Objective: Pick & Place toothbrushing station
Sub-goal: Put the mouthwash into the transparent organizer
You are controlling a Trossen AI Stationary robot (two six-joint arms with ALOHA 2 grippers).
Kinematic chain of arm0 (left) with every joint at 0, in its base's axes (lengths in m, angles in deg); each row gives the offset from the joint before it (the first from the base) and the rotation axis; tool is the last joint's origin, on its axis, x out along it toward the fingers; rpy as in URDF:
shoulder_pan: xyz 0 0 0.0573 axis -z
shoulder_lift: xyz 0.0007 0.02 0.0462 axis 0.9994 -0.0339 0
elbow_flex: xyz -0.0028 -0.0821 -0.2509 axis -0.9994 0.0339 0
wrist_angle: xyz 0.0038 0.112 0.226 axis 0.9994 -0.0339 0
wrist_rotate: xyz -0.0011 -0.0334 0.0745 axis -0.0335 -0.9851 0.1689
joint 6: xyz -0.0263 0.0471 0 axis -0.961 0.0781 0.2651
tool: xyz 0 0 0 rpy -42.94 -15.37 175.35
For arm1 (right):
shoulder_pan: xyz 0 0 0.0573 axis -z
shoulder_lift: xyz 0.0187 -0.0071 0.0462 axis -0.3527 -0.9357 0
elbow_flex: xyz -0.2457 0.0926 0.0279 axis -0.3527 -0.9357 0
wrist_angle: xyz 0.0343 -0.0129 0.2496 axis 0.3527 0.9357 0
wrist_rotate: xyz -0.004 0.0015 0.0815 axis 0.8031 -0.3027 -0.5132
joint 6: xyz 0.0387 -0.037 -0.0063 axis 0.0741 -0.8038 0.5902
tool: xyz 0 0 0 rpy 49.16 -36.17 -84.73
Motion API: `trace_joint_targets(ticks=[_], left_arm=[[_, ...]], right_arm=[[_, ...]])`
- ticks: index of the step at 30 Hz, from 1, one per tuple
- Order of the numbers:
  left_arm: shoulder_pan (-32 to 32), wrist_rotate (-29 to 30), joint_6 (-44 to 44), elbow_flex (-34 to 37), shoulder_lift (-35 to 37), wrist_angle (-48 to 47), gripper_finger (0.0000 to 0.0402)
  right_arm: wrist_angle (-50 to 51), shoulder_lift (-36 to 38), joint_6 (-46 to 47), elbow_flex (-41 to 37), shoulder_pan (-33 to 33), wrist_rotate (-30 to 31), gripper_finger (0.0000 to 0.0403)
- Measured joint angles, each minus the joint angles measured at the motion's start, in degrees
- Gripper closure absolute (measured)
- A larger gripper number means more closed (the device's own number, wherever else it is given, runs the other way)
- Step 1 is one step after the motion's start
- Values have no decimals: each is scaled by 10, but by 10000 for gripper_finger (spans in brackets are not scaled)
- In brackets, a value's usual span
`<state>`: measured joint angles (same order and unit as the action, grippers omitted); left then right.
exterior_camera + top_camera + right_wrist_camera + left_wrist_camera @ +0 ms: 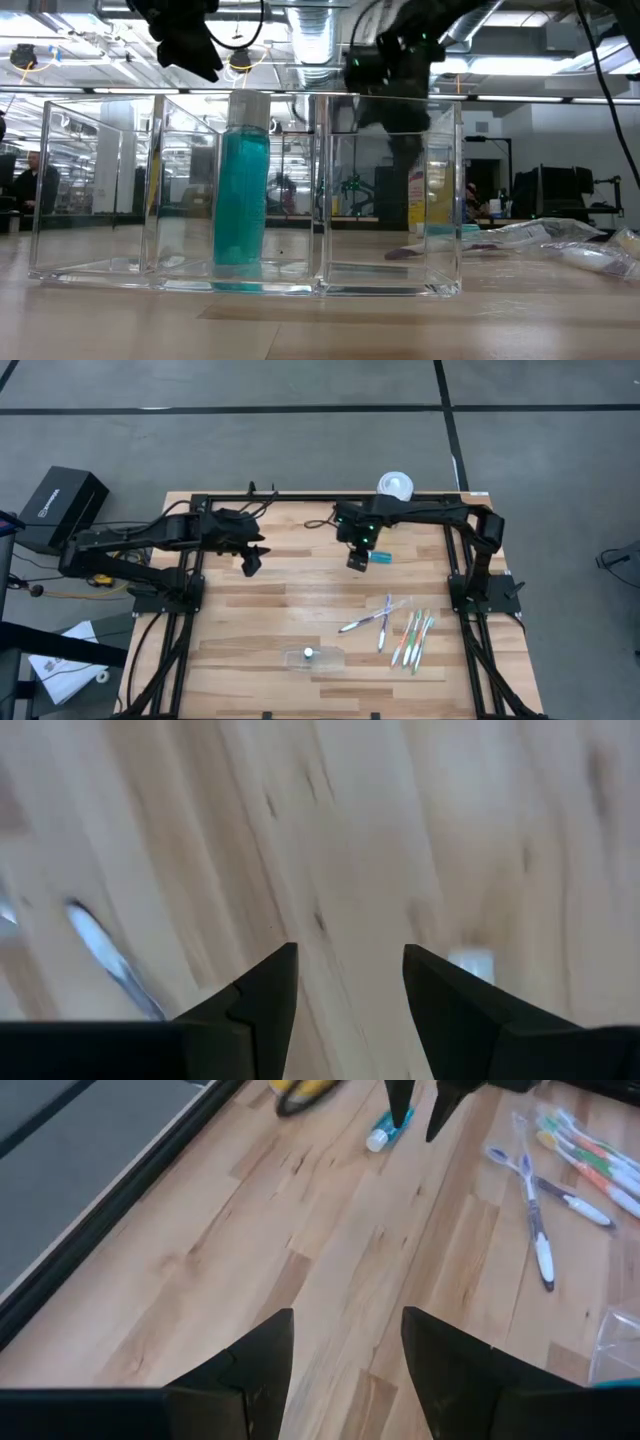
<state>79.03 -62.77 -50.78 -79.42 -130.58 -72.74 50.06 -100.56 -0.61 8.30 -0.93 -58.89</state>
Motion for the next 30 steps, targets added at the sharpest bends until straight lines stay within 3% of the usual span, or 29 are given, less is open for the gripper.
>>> trace_joint_targets(ticks=[8, 16, 30], left_arm=[[0, 4, 14, 0, 4, 3, 220], [-9, 6, 31, 0, 5, 3, 220], [-20, 7, 31, 0, 5, 3, 220]], right_arm=[[-10, 76, 0, -136, 51, 22, 230], [-61, 158, 27, -218, 102, 15, 230], [-118, 72, 5, -226, 72, -12, 230]])
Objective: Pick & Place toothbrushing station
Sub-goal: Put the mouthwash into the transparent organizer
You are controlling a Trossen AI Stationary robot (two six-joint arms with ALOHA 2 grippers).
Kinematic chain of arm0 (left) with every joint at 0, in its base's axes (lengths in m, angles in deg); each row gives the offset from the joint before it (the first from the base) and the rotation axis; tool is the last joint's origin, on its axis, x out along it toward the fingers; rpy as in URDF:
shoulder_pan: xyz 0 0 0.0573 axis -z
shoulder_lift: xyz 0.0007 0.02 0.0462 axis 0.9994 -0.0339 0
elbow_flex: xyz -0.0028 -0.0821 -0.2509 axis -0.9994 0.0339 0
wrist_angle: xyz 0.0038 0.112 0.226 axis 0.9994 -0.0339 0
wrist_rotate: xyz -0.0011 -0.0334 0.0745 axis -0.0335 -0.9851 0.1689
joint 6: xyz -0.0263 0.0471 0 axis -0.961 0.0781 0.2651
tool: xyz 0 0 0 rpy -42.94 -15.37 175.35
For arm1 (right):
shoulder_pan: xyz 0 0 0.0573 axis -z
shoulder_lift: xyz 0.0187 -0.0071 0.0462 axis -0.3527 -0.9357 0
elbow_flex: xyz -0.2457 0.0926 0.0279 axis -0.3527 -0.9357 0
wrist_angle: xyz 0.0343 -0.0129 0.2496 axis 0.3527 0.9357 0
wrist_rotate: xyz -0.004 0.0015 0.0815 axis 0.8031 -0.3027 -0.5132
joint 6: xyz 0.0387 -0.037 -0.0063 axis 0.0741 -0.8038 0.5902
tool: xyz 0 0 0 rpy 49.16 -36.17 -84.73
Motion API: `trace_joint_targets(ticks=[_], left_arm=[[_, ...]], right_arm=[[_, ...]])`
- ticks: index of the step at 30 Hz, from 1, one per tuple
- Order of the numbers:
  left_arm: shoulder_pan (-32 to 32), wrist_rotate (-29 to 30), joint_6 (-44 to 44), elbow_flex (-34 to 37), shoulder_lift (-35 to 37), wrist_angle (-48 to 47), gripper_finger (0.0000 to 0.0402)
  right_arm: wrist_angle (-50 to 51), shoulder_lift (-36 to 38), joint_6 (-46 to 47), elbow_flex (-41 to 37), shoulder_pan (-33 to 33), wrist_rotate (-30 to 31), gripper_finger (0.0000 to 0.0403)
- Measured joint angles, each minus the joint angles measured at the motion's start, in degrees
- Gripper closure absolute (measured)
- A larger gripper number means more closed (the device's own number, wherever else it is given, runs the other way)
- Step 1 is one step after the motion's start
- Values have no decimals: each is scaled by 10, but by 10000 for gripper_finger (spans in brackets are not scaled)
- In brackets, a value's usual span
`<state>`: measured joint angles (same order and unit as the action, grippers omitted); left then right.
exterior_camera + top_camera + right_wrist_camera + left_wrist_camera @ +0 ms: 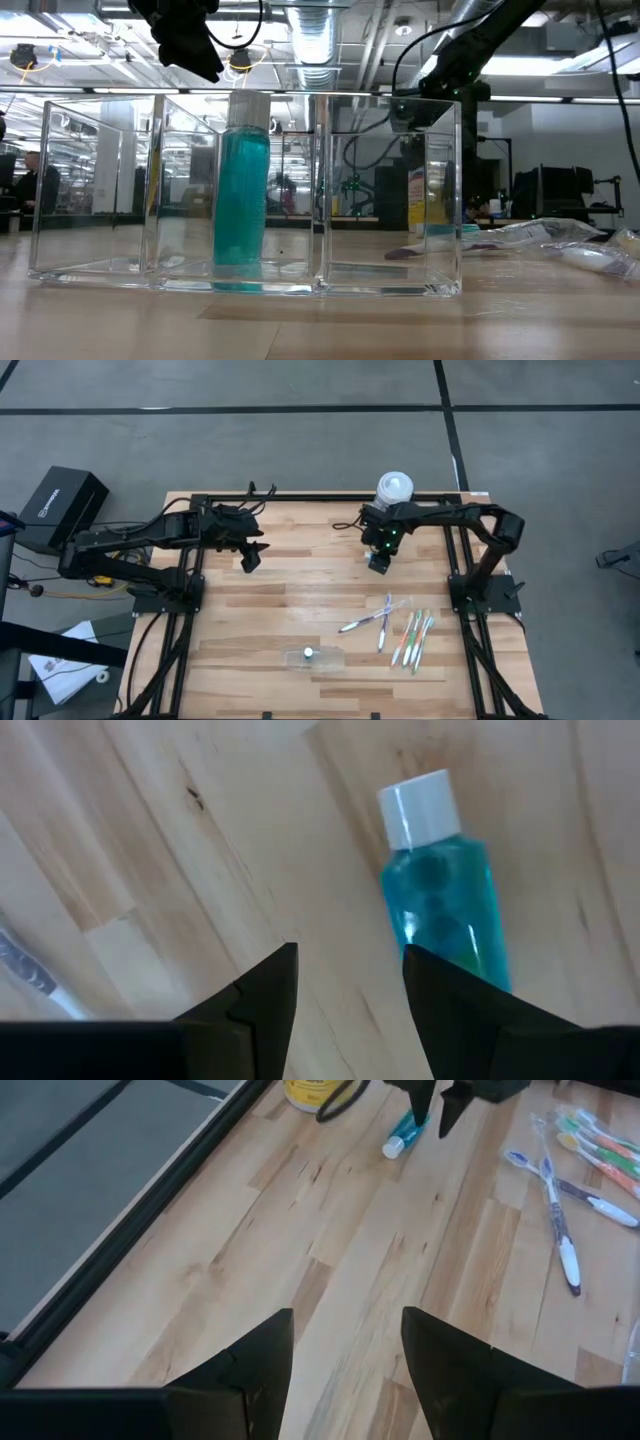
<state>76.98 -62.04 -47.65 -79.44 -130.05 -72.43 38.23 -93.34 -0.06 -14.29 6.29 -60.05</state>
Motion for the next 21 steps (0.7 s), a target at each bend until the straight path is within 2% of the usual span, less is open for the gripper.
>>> trace_joint_targets(ticks=[14, 21], left_arm=[[0, 0, 1, 0, 0, -2, 220], [0, 0, -1, 0, 0, -2, 220]], right_arm=[[-43, -22, -6, 0, 6, -4, 230], [-33, 12, 19, 26, 5, -49, 230]])
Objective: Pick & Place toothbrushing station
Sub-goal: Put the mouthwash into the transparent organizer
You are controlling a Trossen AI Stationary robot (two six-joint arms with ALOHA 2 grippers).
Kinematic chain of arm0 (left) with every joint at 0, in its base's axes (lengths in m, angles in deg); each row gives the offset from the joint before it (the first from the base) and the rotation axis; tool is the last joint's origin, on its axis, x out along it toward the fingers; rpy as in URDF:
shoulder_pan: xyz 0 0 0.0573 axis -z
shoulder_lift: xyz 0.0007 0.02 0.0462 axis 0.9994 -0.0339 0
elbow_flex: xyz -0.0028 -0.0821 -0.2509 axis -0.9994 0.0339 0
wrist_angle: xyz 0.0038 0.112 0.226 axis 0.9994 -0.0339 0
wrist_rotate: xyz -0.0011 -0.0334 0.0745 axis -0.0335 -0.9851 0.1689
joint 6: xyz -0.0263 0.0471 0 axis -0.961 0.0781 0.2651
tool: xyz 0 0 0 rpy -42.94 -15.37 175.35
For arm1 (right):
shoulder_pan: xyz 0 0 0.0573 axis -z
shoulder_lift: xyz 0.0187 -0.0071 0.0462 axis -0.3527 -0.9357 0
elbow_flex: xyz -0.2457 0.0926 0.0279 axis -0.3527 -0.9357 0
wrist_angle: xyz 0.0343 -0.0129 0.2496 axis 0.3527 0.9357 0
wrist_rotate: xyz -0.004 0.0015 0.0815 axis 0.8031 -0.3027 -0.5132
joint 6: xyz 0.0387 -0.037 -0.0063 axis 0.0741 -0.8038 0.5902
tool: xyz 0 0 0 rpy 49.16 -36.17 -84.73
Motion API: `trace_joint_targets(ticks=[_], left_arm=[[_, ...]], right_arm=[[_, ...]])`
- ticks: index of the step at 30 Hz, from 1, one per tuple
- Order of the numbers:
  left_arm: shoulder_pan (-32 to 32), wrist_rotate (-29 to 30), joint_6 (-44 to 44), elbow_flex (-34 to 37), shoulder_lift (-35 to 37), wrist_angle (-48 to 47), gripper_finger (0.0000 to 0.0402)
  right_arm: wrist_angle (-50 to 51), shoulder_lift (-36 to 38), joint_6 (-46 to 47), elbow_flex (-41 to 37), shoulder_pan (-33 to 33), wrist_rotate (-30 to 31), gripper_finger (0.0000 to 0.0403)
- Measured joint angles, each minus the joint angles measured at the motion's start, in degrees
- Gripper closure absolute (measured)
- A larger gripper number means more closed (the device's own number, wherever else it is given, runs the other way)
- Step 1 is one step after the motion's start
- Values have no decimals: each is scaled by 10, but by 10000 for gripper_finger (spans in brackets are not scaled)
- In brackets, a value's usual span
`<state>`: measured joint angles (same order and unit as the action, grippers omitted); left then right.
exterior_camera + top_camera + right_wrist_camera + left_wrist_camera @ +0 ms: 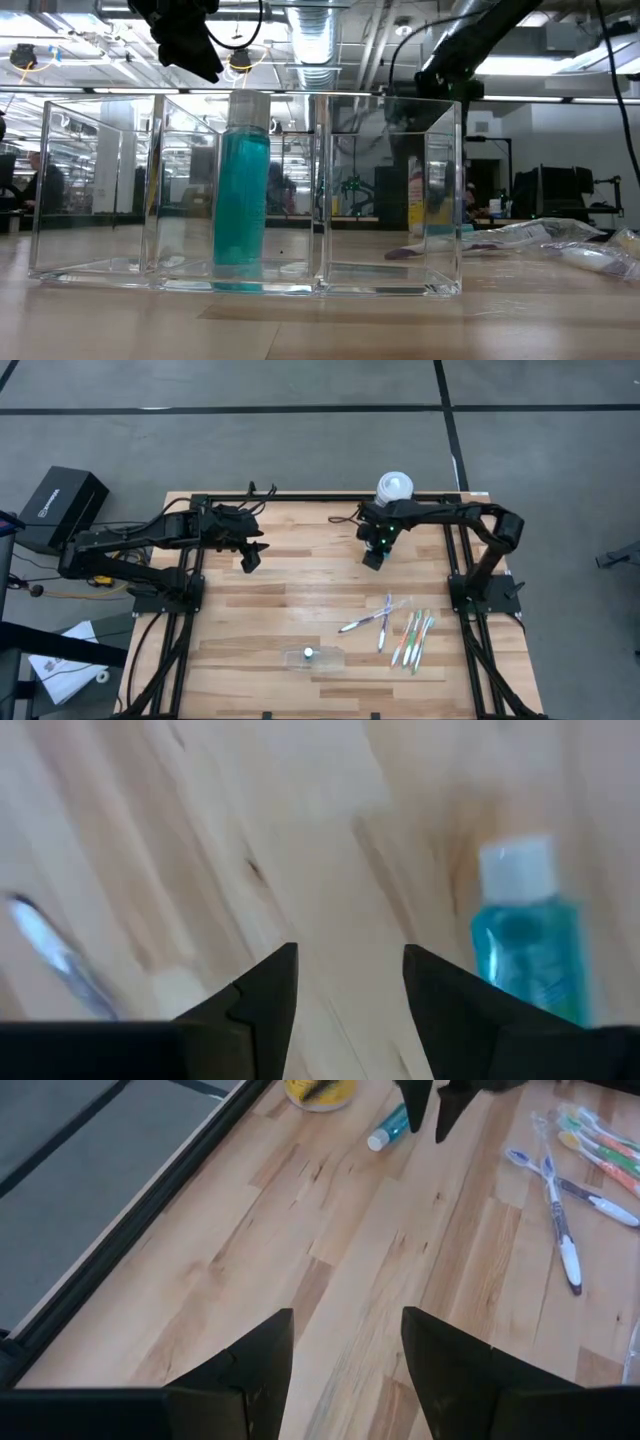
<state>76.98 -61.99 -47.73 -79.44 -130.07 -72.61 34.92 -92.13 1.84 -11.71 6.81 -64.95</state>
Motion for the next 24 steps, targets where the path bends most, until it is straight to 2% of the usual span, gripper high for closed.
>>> trace_joint_targets(ticks=[3, 5, 12, 24], left_arm=[[0, 0, 0, 0, 0, 0, 220], [0, 2, 0, 0, 0, 1, 220], [0, 9, 2, 0, 0, 2, 220], [-12, 11, 18, 0, 0, 0, 220]], right_arm=[[9, 21, 0, 18, 2, 9, 230], [14, 33, -6, 21, 8, 36, 230], [33, 20, -49, 4, 41, 72, 230], [11, -42, -86, -14, 78, 64, 230]])
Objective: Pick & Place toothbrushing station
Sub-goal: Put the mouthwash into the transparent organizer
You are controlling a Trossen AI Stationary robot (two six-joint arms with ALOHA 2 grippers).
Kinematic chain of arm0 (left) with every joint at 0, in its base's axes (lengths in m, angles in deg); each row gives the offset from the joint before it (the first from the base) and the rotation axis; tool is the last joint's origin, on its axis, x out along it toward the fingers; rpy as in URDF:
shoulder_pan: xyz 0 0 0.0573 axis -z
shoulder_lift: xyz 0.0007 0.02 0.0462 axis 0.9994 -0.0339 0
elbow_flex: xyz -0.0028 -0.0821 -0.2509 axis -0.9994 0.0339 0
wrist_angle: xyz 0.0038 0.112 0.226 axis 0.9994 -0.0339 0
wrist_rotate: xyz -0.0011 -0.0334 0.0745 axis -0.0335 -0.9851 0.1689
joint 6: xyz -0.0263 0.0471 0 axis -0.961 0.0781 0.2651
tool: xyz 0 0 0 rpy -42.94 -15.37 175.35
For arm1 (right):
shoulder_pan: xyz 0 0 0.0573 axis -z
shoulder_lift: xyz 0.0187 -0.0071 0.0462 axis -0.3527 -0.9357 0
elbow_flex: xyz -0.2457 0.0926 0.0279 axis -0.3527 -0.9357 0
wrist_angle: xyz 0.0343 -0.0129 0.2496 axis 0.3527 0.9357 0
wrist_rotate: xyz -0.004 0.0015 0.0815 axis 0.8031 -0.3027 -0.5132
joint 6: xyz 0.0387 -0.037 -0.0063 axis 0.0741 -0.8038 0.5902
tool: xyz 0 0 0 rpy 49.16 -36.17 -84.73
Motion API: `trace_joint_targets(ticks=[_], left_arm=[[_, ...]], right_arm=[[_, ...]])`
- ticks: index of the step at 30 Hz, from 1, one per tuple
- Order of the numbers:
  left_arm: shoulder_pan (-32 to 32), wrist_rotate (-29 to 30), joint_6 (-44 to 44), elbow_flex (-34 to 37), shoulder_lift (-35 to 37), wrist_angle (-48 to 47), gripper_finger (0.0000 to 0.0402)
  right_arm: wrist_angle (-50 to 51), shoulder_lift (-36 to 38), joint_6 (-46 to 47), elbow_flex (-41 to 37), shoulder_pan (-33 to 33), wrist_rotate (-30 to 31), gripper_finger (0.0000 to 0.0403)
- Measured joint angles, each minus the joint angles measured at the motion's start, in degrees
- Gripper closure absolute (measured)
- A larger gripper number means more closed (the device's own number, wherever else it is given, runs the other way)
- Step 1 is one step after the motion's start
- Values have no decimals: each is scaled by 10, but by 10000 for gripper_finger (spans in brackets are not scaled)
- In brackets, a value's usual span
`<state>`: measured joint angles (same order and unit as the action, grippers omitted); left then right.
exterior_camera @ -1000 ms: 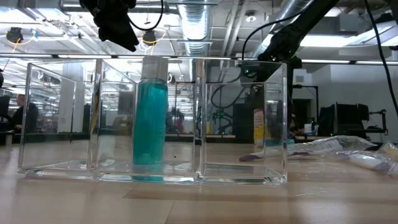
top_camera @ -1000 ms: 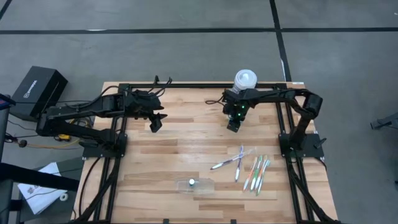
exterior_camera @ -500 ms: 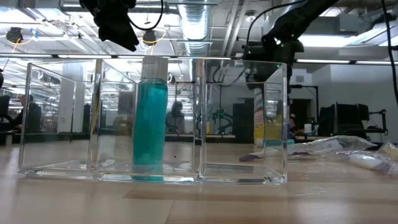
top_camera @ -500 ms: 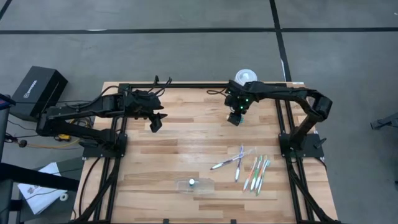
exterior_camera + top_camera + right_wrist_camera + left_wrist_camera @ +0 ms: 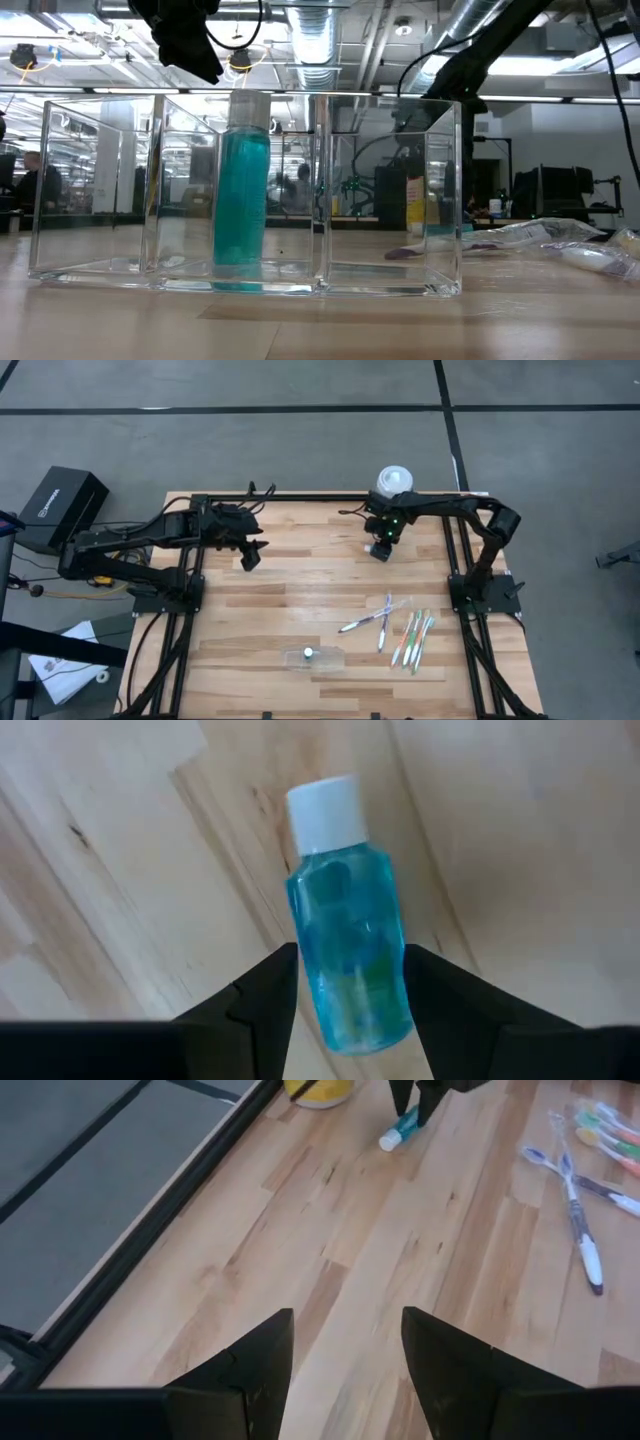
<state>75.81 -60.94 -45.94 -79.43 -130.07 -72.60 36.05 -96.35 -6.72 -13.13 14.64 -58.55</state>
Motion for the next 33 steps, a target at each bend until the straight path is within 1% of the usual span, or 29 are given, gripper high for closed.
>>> trace_joint_targets(ticks=[4, 7, 10, 13, 17, 24, 28, 30, 33], left_arm=[[-8, -12, 0, 0, 0, -1, 220], [-11, -13, 1, 0, 0, -1, 220], [-11, -13, 1, 0, 0, 0, 220], [-11, -14, -1, 0, 0, 0, 220], [-11, -14, -2, 0, 0, 0, 220], [-11, -14, -5, 0, 0, 3, 220], [-13, -14, -24, 0, 0, 11, 220], [-20, -25, -37, 0, 0, 24, 220], [-40, -59, -62, 0, 0, 48, 220]], right_arm=[[-17, -17, 0, 1, -11, -17, 230], [-31, -31, 0, 4, -25, -17, 230], [-37, -35, 15, 3, -35, -14, 241], [-49, -32, 32, 4, -39, -18, 282], [-61, -26, 55, 10, -42, -67, 362], [-69, -25, 106, 53, -75, -124, 365], [-105, -25, 143, 96, -107, -156, 365], [-119, -25, 157, 128, -120, -169, 365], [-139, -25, 169, 183, -139, -169, 365]])
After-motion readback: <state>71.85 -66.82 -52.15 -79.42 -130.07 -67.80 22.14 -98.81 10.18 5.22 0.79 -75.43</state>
